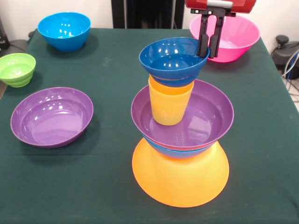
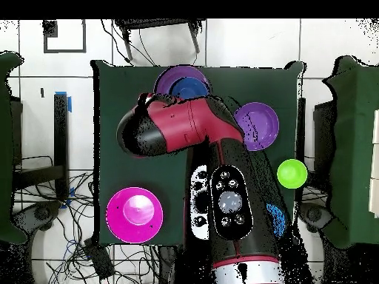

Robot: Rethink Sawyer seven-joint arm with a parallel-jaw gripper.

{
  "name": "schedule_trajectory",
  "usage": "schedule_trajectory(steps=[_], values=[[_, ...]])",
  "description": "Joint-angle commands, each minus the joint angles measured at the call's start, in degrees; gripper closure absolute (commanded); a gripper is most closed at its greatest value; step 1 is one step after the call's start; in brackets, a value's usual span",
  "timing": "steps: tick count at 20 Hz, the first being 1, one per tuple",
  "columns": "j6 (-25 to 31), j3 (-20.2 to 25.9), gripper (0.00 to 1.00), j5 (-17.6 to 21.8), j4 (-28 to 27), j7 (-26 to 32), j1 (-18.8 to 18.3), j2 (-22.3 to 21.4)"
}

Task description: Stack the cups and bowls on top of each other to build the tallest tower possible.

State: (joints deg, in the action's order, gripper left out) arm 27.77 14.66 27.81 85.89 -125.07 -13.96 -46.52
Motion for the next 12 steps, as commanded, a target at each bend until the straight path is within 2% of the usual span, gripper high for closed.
schedule_trajectory(steps=[1,10,11,12], values=[[8.62,3.02,1.00,3.73,1.95,12.48,-0.96,2.10],[8.43,2.48,1.00,4.76,1.97,12.31,-0.92,1.56],[8.16,2.51,0.00,5.01,2.02,12.41,-0.96,1.49],[8.50,2.44,0.00,4.96,1.86,12.37,-0.87,1.57]])
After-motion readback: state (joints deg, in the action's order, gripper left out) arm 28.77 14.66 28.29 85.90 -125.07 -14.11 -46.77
